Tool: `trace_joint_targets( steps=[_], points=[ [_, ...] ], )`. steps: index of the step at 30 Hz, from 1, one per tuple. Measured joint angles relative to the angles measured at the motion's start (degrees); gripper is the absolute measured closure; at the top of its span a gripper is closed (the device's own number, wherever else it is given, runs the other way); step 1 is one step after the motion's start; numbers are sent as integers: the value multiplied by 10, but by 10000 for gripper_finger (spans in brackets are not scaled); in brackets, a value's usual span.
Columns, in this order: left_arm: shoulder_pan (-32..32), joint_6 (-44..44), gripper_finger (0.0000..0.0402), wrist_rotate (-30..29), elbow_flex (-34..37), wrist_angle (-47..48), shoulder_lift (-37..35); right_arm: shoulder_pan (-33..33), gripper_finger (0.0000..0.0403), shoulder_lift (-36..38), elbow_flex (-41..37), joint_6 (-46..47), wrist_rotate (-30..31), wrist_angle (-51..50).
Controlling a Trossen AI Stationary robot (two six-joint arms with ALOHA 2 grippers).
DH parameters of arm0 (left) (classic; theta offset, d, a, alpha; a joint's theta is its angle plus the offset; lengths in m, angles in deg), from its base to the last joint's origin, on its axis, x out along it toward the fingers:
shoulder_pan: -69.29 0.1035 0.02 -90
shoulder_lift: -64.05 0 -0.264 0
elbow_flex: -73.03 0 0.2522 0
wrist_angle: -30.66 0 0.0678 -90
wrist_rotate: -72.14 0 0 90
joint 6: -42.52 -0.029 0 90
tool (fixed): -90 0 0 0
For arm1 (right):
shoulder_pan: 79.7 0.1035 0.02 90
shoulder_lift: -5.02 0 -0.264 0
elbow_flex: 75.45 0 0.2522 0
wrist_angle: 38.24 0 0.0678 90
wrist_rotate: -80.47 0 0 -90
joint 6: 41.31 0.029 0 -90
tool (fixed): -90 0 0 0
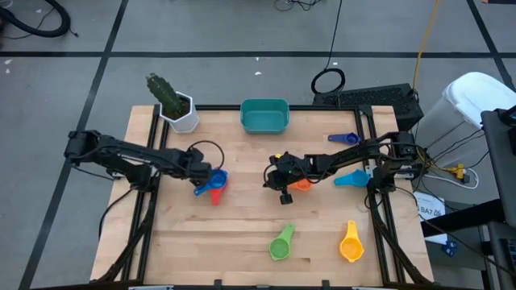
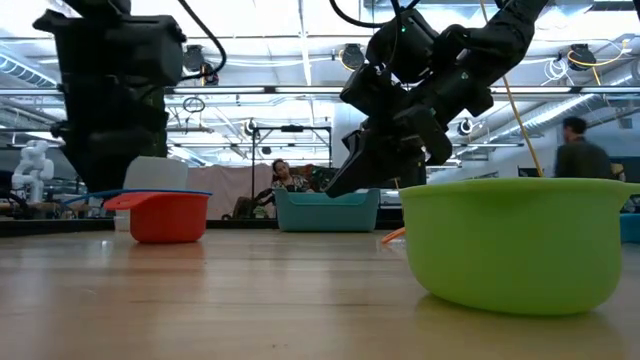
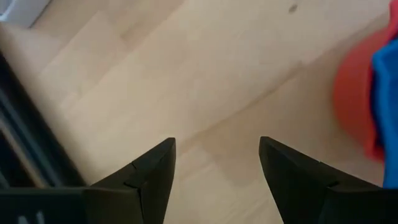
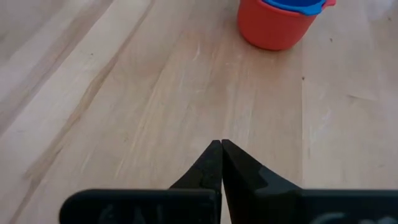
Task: Nest measuring cups in basket
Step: Move the stacked measuring cups slightly right on the table
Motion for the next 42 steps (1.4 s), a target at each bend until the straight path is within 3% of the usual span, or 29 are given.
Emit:
trace_joint_targets(
  steps=[8, 15, 42],
  points=[
    [21, -30, 167, 26, 31, -138, 42, 4, 403, 0, 0, 5, 0, -4],
    [23, -44, 168, 33, 34, -192, 90, 4, 403, 0, 0, 5, 0, -7],
    [47, -76, 167, 63, 27, -450, 94, 3, 403, 0, 0, 8, 3, -7]
  ],
)
